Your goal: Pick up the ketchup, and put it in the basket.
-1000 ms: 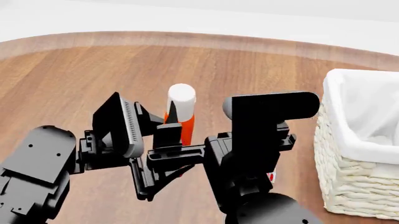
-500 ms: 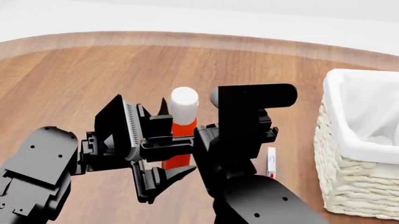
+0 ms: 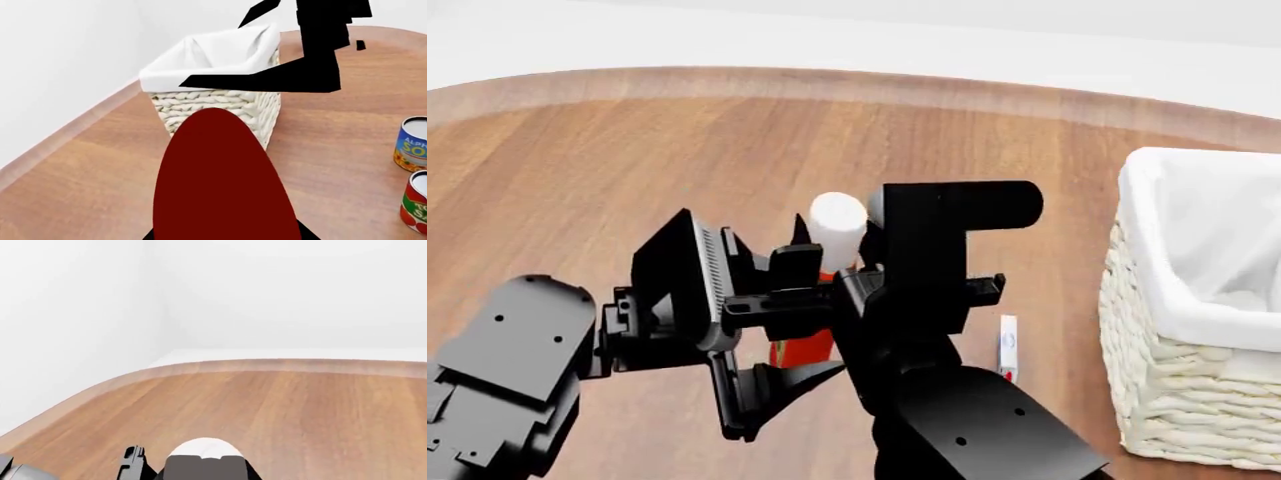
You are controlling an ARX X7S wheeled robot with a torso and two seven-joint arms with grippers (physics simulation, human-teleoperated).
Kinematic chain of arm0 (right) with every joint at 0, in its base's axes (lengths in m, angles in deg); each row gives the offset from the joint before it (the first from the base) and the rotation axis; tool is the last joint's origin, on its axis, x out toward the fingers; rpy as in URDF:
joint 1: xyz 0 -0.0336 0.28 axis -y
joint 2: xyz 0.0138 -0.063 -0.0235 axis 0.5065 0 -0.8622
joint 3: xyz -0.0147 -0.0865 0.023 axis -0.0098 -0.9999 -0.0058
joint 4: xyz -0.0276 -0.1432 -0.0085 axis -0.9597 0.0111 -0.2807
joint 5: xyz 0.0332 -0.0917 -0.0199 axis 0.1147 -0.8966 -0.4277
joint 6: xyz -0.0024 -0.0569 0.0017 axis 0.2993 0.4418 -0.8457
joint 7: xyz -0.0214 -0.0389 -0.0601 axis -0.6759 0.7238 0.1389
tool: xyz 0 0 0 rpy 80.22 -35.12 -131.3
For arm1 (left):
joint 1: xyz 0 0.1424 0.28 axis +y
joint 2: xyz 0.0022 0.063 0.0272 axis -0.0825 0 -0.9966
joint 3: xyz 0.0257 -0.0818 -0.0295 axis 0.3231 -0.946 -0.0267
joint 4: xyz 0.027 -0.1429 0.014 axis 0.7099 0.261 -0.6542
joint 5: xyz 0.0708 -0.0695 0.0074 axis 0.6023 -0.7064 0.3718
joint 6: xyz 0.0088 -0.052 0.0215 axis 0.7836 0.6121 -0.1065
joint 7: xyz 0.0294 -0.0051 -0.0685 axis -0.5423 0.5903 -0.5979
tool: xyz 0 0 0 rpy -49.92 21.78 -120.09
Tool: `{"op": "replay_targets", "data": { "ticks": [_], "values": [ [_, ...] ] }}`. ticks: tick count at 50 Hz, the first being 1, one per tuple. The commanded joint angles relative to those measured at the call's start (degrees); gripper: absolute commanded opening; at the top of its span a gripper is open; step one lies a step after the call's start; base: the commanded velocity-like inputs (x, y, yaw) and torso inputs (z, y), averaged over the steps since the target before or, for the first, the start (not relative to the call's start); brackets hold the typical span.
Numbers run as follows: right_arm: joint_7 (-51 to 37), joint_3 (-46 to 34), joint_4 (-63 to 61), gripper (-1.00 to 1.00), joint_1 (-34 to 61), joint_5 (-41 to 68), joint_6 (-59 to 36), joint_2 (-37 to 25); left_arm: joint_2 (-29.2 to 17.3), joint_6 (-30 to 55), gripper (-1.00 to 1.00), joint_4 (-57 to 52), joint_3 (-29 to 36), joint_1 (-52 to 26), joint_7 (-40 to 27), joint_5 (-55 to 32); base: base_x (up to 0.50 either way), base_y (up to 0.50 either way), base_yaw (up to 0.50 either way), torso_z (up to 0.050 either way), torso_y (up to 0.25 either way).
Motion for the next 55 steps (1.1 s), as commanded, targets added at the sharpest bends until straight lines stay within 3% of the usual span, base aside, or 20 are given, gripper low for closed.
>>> {"op": "replay_targets", "data": {
  "ticks": [1,12,13,47,50,52,55],
  "values": [
    [1.3,0.9,2.1,-1.00,0.6,-2.1,1.0,0.9,1.1,0.4,-1.00,-0.1,-2.3,-0.2,2.6,-1.6,0.00,0.00,0.00,0.000,0.000],
    [0.9,0.7,2.1,-1.00,0.4,-1.6,1.3,0.6,1.0,-0.9,-1.00,-0.1,-1.9,0.4,0.9,-0.9,0.00,0.00,0.00,0.000,0.001],
    [0.9,0.7,2.1,-1.00,0.4,-1.4,1.3,0.6,1.1,-0.6,1.00,-0.1,-1.6,0.4,-0.4,-0.3,0.00,0.00,0.00,0.000,0.000],
    [-0.1,6.9,10.5,-1.00,4.9,-2.9,6.7,-3.8,-0.6,-4.3,1.00,-0.5,-2.2,4.2,1.6,-2.1,0.00,0.00,0.00,0.000,0.000],
    [-0.5,7.5,11.4,-1.00,5.5,-3.2,6.3,-5.2,-0.9,-6.2,1.00,-0.2,-4.0,5.2,-4.4,-2.8,0.00,0.00,0.00,0.000,0.000],
    [-1.5,7.1,11.4,-1.00,5.6,-3.9,5.3,-5.8,-1.1,-6.1,1.00,-0.4,-4.9,5.8,-2.8,-4.0,0.00,0.00,0.00,0.000,0.000],
    [-2.1,7.2,11.2,-1.00,5.6,-4.1,4.7,-6.7,-1.2,-8.1,1.00,-0.2,-6.6,7.1,-9.8,-4.2,0.00,0.00,0.00,0.000,0.000]
  ]
}}
